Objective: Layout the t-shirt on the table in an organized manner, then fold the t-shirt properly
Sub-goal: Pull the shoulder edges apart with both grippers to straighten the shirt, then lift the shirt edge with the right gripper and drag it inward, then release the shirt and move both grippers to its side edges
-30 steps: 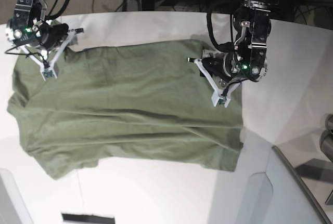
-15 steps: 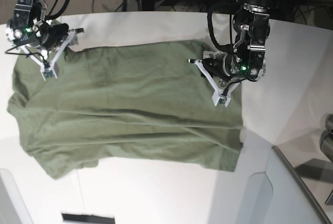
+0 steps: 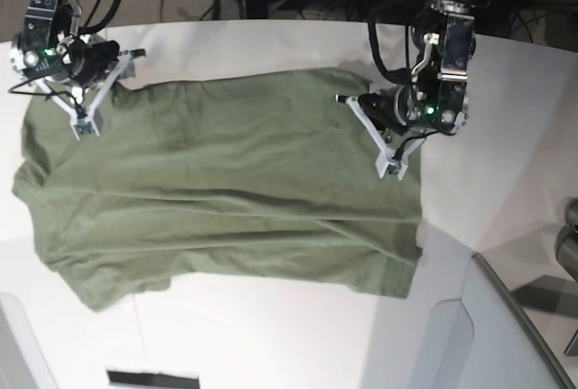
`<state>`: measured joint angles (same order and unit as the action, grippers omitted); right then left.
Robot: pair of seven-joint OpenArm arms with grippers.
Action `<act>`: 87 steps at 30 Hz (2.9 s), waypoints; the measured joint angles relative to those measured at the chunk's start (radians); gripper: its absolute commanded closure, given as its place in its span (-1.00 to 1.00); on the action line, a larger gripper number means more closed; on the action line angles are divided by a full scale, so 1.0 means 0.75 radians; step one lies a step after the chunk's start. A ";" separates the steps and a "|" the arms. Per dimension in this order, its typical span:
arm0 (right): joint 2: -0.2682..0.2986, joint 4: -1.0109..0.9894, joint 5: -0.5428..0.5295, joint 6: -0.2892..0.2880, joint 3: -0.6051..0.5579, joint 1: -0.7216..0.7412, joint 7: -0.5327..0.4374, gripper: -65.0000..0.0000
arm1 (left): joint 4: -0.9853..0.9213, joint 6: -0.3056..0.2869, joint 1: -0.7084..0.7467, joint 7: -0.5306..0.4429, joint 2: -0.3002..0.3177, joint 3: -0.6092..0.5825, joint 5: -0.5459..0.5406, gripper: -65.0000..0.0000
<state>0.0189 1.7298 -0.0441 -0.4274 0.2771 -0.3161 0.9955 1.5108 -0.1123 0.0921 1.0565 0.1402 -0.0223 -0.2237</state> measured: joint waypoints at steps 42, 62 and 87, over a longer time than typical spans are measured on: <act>-0.022 -0.575 -0.030 -0.002 -0.441 0.426 -0.052 1.00 | 0.493 -0.001 0.612 -0.007 0.224 0.107 -0.012 0.76; -0.054 -0.285 0.005 0.000 -0.346 0.208 -0.005 1.00 | 0.242 -0.001 0.319 -0.142 0.046 0.161 0.003 0.77; 0.152 -0.404 -0.015 0.000 0.127 0.175 -0.069 1.00 | 0.005 -0.021 0.292 -0.443 0.205 0.086 -0.021 0.77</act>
<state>0.1329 1.4265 -0.0551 -0.4274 0.3721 -0.1844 0.9440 1.5143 -0.1280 0.3115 0.7246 0.2943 0.0425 -0.2398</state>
